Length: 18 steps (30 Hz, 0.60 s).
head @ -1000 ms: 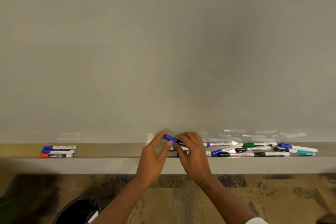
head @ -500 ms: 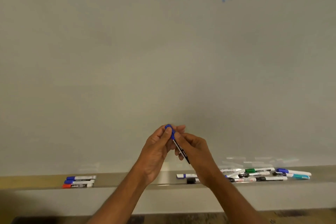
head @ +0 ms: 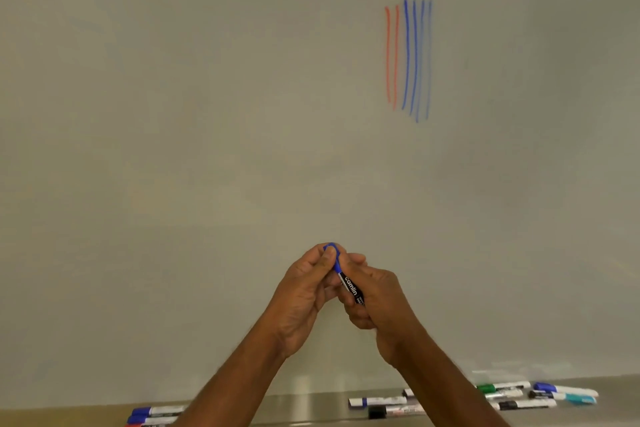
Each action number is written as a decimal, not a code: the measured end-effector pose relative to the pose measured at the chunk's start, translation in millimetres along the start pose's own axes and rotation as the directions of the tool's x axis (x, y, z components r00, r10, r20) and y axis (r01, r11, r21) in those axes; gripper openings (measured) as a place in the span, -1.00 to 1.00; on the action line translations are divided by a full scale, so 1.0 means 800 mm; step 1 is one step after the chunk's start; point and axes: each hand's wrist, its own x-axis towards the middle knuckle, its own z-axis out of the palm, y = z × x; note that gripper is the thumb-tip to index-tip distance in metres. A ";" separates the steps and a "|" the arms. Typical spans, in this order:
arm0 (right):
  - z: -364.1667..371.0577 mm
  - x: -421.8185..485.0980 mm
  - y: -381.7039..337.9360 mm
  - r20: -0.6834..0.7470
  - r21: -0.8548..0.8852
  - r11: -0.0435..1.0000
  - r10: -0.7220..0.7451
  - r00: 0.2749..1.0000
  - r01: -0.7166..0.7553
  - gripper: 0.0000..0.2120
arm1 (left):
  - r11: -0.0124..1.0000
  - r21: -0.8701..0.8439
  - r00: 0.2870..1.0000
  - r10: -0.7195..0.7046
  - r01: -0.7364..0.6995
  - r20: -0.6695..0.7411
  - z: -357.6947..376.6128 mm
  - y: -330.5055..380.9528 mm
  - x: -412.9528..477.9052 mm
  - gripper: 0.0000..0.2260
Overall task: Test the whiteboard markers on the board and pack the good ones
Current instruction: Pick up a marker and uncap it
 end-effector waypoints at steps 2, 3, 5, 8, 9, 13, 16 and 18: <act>0.004 -0.004 -0.010 -0.031 -0.002 1.000 -0.018 0.999 0.017 -0.57 | 1.000 0.000 1.000 0.018 -0.018 -0.001 0.004 0.011 0.001 -0.58; 0.005 -0.005 -0.015 -0.044 -0.006 1.000 -0.029 0.999 0.028 -0.57 | 1.000 -0.003 1.000 0.027 -0.027 0.002 0.006 0.015 0.001 -0.58; 0.007 -0.007 -0.024 -0.066 -0.013 0.999 -0.045 0.997 0.045 -0.57 | 0.999 -0.004 0.999 0.042 -0.042 0.006 0.012 0.022 0.003 -0.59; 0.008 -0.008 -0.034 -0.102 -0.028 0.997 -0.072 0.992 0.069 -0.56 | 0.996 -0.034 0.997 0.079 -0.080 -0.014 0.019 0.034 0.010 -0.62; 0.009 -0.008 -0.034 -0.117 -0.049 0.995 -0.087 0.989 0.081 -0.54 | 0.992 -0.075 0.994 0.101 -0.104 -0.043 0.019 0.041 0.014 -0.65; 0.007 -0.011 -0.029 -0.176 -0.119 0.988 -0.120 0.977 0.100 -0.50 | 0.969 -0.062 0.963 0.228 -0.239 -0.142 0.017 0.088 0.031 -0.66; -0.009 -0.008 -0.055 -0.156 -0.058 0.989 -0.146 0.977 0.138 -0.57 | 0.930 0.089 0.913 0.368 -0.358 -0.177 0.029 0.114 0.040 -0.75; -0.022 -0.004 -0.082 -0.128 -0.010 0.967 -0.255 0.958 0.256 -0.77 | 0.876 0.167 0.853 0.480 -0.453 -0.205 0.038 0.128 0.049 -0.81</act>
